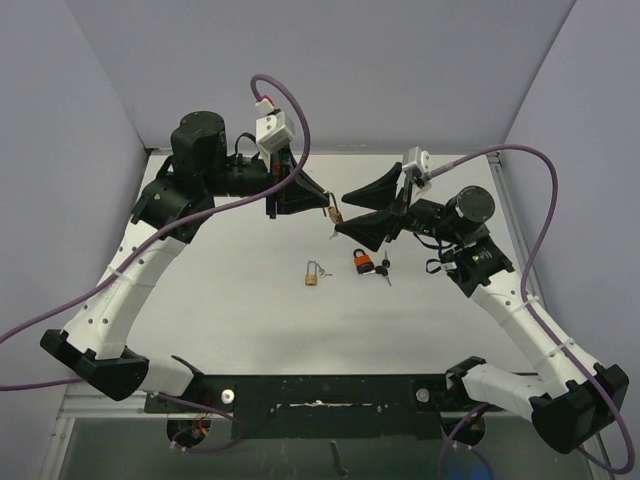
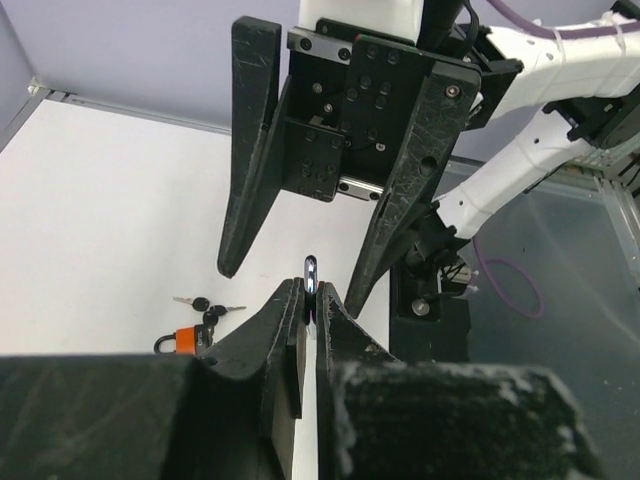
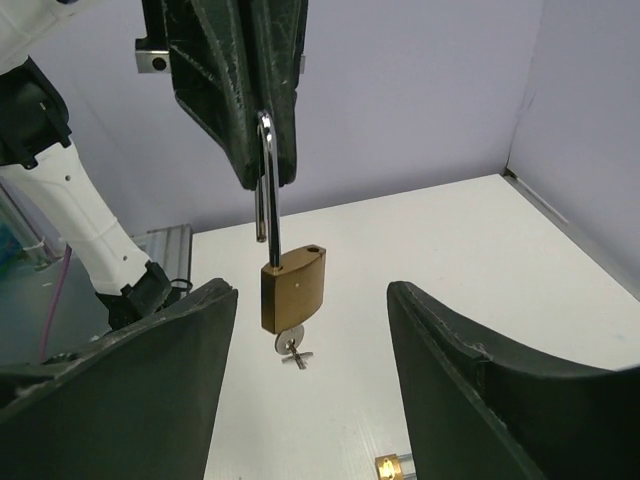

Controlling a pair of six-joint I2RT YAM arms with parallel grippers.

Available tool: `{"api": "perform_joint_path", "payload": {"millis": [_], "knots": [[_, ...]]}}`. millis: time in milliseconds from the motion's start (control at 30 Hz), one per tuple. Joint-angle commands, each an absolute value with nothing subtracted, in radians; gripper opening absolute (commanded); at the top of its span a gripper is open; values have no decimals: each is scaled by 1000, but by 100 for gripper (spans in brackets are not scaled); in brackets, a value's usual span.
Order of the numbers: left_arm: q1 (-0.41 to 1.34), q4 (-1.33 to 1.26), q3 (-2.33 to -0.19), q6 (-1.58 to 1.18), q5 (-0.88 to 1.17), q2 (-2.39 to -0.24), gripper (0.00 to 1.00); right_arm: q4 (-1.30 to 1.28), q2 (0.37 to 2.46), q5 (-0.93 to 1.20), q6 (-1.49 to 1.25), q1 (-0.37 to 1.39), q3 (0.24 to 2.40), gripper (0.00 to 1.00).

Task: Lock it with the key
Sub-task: Lock the lock.

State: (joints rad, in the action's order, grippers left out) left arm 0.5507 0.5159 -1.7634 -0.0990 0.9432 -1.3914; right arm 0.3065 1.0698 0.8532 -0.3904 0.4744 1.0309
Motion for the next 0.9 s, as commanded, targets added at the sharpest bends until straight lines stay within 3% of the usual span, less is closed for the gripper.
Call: {"api": "perform_joint_path", "payload": {"millis": [0, 733, 867], "knots": [[601, 571, -1837, -5, 837, -1385, 0, 287, 1064, 815, -344, 492, 1101, 61], [634, 527, -1847, -2, 786, -1415, 0, 240, 1101, 792, -297, 532, 1113, 44], [633, 521, -1841, -2, 781, -1416, 0, 236, 1120, 795, -293, 545, 1130, 27]]}}
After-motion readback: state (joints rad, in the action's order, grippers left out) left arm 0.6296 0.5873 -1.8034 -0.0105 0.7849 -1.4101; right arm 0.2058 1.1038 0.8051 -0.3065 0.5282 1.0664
